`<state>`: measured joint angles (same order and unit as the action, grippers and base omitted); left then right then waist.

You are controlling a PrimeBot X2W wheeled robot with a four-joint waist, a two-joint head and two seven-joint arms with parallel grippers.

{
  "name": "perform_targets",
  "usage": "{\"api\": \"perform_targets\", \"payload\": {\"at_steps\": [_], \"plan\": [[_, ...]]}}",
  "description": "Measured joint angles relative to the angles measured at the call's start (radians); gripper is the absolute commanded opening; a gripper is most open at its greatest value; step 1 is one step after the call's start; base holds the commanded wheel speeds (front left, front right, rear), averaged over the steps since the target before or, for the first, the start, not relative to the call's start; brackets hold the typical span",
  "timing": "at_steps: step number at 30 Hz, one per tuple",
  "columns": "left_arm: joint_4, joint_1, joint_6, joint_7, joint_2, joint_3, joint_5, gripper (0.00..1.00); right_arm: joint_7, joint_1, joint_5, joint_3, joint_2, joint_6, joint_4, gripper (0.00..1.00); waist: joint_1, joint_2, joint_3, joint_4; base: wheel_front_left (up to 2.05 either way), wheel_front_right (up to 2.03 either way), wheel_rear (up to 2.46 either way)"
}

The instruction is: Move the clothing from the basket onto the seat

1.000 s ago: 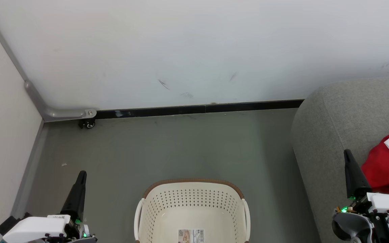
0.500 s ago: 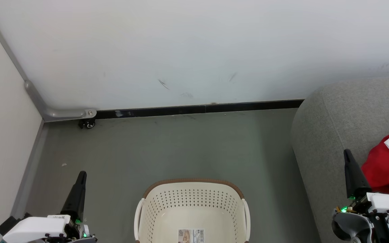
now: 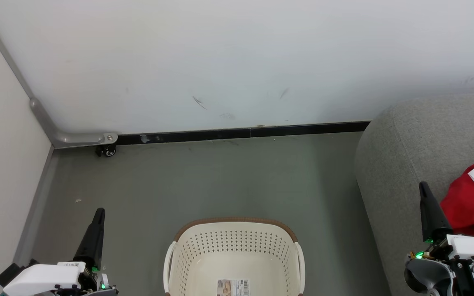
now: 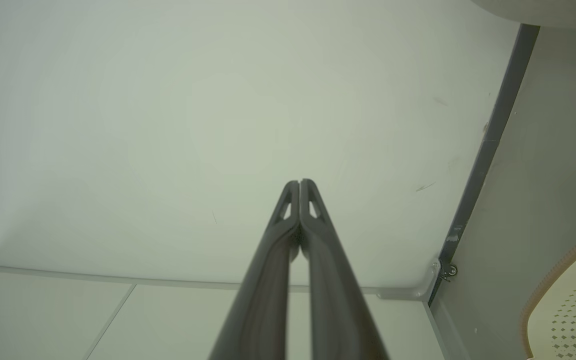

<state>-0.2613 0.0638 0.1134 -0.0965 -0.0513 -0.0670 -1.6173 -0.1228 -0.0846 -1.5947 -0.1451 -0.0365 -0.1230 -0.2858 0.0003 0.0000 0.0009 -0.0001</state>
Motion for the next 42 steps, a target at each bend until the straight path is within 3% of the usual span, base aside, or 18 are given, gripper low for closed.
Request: {"api": "perform_targets", "payload": {"at_steps": [42], "plan": [[-0.007,0.002,0.001,0.000,0.000,-0.002,0.000,0.00,0.001,0.000,0.000,0.002,0.000,0.000,0.001,0.00,-0.0001,0.0000,0.000,0.000,0.00,0.00,0.00]]}}
